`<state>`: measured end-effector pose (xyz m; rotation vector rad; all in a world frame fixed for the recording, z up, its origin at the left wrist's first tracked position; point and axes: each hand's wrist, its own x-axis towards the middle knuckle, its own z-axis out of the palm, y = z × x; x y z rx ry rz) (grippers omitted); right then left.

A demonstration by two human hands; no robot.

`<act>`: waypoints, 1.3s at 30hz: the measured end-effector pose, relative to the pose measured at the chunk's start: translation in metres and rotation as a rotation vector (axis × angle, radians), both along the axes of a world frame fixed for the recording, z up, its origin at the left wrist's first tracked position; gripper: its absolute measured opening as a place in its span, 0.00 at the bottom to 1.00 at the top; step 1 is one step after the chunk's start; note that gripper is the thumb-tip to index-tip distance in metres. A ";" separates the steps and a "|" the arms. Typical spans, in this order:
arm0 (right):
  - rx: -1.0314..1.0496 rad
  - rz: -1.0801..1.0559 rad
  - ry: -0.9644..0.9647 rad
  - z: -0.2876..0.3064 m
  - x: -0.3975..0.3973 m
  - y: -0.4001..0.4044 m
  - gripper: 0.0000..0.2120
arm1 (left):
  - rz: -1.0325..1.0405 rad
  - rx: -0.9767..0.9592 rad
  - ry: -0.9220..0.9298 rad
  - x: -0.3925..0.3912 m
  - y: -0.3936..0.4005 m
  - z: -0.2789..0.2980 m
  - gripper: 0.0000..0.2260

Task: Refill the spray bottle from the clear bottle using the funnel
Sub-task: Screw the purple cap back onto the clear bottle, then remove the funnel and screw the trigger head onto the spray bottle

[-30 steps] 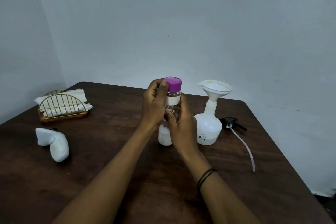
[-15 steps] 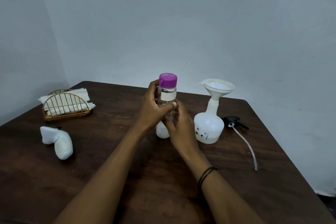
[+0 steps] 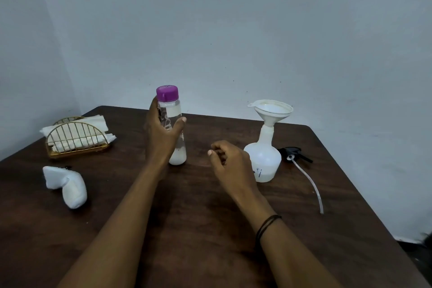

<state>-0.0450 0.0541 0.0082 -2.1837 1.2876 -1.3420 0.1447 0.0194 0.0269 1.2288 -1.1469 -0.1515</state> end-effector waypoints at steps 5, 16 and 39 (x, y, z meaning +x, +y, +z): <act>-0.121 -0.018 -0.047 0.004 -0.012 0.000 0.05 | -0.003 0.054 0.015 -0.006 -0.003 -0.010 0.27; -0.572 -0.228 -0.353 0.034 -0.055 0.004 0.10 | 0.029 0.082 0.007 -0.008 -0.005 -0.017 0.32; 0.013 -0.251 -0.478 0.022 -0.081 -0.030 0.21 | -0.332 -0.040 -0.103 -0.139 -0.017 0.037 0.16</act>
